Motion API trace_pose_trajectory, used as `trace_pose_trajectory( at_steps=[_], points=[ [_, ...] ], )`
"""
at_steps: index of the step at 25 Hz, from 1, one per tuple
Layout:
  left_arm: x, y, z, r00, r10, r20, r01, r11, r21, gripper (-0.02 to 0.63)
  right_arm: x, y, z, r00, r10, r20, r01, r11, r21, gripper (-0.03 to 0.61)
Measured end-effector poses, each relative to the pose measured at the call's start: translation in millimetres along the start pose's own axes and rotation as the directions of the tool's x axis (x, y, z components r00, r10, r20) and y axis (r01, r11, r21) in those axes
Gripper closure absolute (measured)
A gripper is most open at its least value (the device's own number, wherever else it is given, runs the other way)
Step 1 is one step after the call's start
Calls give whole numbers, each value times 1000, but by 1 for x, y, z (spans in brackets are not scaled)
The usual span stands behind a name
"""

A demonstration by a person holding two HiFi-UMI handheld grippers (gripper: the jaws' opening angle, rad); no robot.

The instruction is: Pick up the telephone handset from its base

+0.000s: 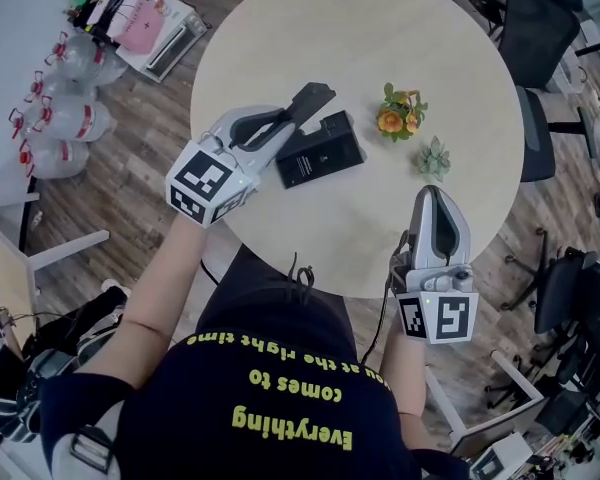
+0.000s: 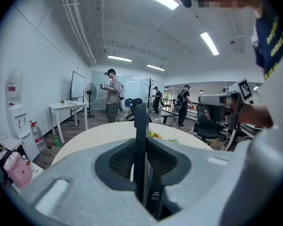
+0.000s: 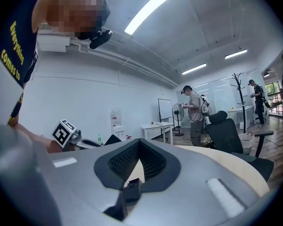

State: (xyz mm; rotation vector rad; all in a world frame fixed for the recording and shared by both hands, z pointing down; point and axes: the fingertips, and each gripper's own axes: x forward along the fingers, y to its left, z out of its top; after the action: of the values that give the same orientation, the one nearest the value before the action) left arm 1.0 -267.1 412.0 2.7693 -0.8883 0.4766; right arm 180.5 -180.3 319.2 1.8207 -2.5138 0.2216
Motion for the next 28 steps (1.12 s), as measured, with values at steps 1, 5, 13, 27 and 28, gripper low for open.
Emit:
trace_pose_trajectory(
  at_steps=[1,5,13,27,28],
  points=[
    [-5,-2,8,1000,8,21,-8,1000,5,537,-2,1,4,1000,1,7,-1,1000,-8,566],
    [-22,-7,37,993,48,105,-51,998,31,537,-7,5,19,999,4,42,-3,1000,-29,566],
    [-47,-21,79,974,78,215,-89,995,44,537,-18,11,51,994,4,111,3,998,-61,566],
    [-90,-48,132,931,116,346,-157,983,91,537,-34,21,81,986,5,168,15,993,-119,566],
    [-92,-48,132,929,119,349,-159,983,87,537,-34,21,82,985,4,171,18,992,-124,566]
  ],
)
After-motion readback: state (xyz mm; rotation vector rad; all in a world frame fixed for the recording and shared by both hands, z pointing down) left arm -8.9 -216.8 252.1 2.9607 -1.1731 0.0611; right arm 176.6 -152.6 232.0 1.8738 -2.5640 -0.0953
